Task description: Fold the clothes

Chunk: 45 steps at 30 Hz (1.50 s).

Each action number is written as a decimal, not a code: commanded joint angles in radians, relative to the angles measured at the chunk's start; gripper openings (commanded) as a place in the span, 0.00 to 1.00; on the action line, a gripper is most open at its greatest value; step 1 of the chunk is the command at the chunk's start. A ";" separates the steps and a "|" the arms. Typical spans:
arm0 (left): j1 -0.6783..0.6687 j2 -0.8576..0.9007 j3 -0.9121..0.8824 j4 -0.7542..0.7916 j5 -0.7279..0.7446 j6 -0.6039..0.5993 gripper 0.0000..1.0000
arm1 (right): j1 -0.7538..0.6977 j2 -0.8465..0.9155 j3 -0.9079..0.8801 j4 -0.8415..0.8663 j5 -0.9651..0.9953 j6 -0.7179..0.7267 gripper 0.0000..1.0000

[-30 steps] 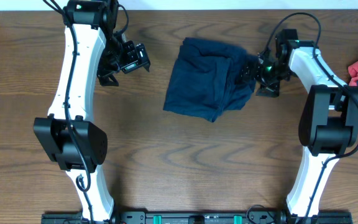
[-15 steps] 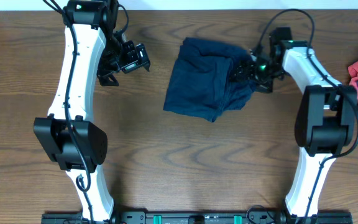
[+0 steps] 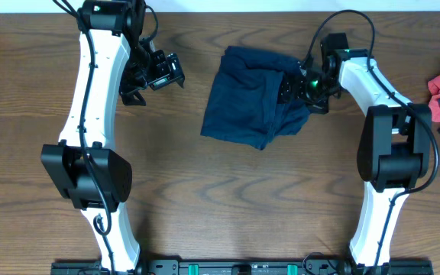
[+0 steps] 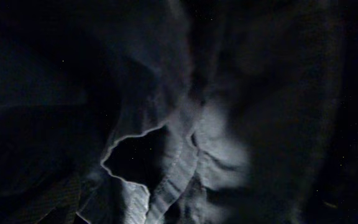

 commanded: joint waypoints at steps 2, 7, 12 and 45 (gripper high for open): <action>-0.002 0.001 0.008 0.001 -0.006 0.010 0.98 | -0.003 -0.092 0.010 0.003 0.024 -0.023 0.99; -0.002 0.001 0.008 0.001 -0.006 0.010 0.98 | -0.003 -0.126 0.010 0.000 0.025 -0.023 0.99; -0.002 0.001 0.008 0.001 -0.006 0.010 0.98 | 0.016 -0.122 0.010 -0.001 0.028 -0.022 0.99; -0.002 0.001 0.008 -0.015 -0.006 0.032 0.98 | 0.059 -0.011 0.008 -0.020 0.214 0.169 0.88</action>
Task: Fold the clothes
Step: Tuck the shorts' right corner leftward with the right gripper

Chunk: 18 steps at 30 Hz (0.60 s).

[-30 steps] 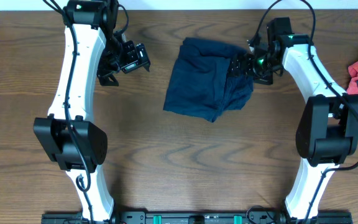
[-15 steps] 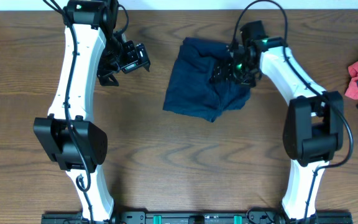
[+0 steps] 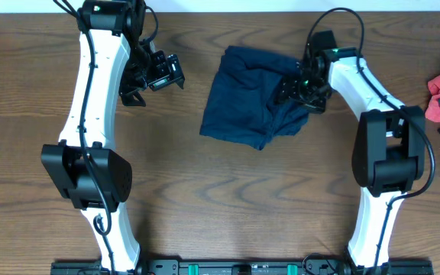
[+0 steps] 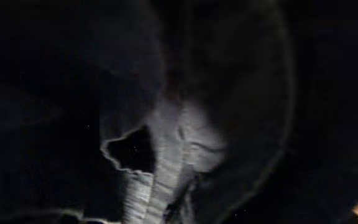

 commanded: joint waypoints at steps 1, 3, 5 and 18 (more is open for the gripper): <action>-0.002 0.001 0.008 -0.005 -0.006 0.017 0.98 | -0.006 0.014 0.007 -0.011 0.022 0.006 0.89; -0.002 0.001 0.008 -0.005 -0.006 0.017 0.98 | -0.008 0.014 0.007 -0.019 0.022 0.005 0.92; -0.002 0.001 0.008 -0.005 -0.006 0.017 0.98 | -0.008 0.014 0.007 -0.030 0.026 0.002 0.94; -0.002 0.001 0.008 -0.006 -0.006 0.017 0.98 | 0.047 0.047 0.002 -0.039 0.075 0.021 0.95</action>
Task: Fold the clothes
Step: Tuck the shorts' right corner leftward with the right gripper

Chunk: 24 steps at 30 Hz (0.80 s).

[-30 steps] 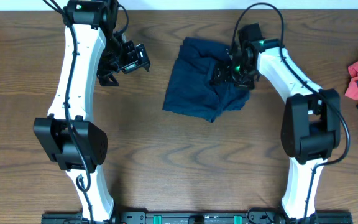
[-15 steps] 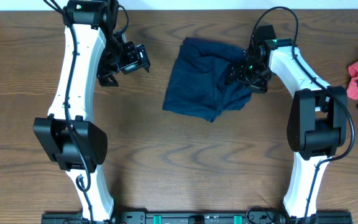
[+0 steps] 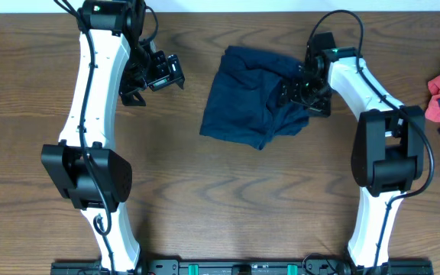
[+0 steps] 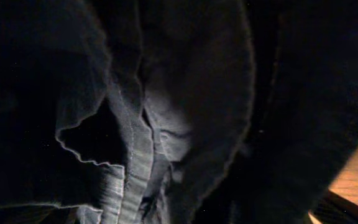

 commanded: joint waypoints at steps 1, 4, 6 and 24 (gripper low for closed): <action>-0.002 0.001 0.008 -0.006 -0.006 0.009 0.98 | 0.042 0.055 0.002 0.005 0.012 0.024 0.95; -0.002 0.001 0.008 -0.008 -0.006 0.009 0.98 | 0.070 0.098 0.002 0.021 0.001 0.041 0.94; -0.002 0.001 0.008 -0.011 -0.006 0.009 0.98 | 0.087 0.122 0.002 0.031 -0.008 0.051 0.88; -0.002 0.001 0.008 -0.020 -0.006 0.009 0.98 | 0.103 0.141 0.030 0.086 0.077 -0.038 0.01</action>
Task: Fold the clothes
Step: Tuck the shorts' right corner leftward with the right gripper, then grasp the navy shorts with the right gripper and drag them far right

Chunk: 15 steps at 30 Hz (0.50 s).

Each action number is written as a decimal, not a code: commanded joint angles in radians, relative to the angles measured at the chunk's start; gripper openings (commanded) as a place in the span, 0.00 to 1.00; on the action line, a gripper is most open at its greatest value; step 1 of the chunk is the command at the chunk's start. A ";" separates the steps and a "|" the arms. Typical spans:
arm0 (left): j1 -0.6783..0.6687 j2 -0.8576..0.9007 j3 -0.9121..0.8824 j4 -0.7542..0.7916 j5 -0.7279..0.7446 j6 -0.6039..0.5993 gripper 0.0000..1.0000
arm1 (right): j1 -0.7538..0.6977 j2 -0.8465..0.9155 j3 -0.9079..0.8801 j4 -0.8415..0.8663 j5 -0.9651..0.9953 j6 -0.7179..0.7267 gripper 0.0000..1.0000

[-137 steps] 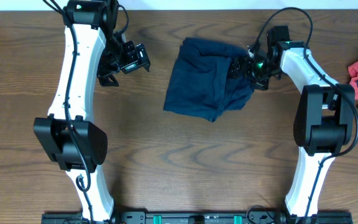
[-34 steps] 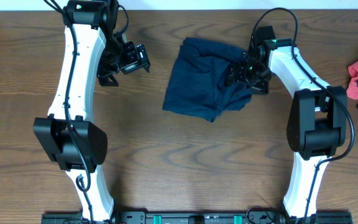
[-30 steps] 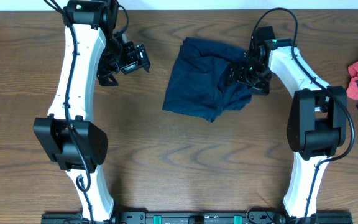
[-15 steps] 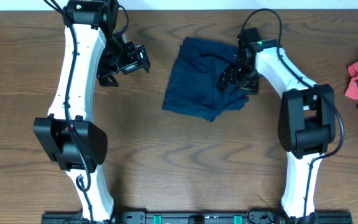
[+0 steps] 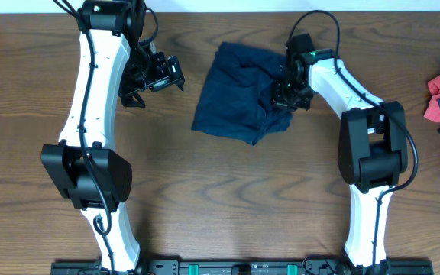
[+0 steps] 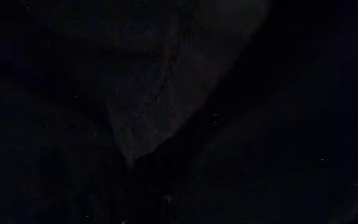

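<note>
A dark blue garment [image 5: 231,103] lies crumpled at the back middle of the wooden table [image 5: 220,198]. My right gripper [image 5: 284,96] is pressed down into the garment's bunched right side, and cloth hides its fingers. The right wrist view is almost black, with only dim folds of the fabric [image 6: 148,106] against the lens. My left gripper [image 5: 161,72] hangs open over bare table to the left of the garment, holding nothing.
A red cloth [image 5: 438,93] and a darker piece lie at the table's right edge. Both arm bases stand near the front edge.
My right gripper has moved left, deeper into the garment. The whole garment now lies a little further left on the table. The wrist view has gone from dim folds to nearly black. The left arm is unchanged.
My right gripper was at the garment's right edge, with lit folds close to its camera. At the two later moments it stood slightly further left in the bunched cloth. Now it is further left again, and the garment with it. The left gripper stayed open throughout.
</note>
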 commanded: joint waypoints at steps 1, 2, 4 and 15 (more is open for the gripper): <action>-0.002 0.001 0.008 -0.005 -0.005 0.006 0.98 | 0.014 0.069 0.005 0.007 0.103 -0.052 0.01; -0.002 0.001 0.008 -0.005 -0.005 0.006 0.98 | 0.009 0.059 0.021 -0.001 0.122 -0.052 0.01; -0.002 0.001 0.008 -0.005 -0.005 0.006 0.98 | -0.009 0.031 0.071 -0.022 0.155 -0.058 0.01; -0.002 0.001 0.008 -0.006 -0.005 0.006 0.98 | -0.145 -0.082 0.380 -0.154 0.243 -0.123 0.01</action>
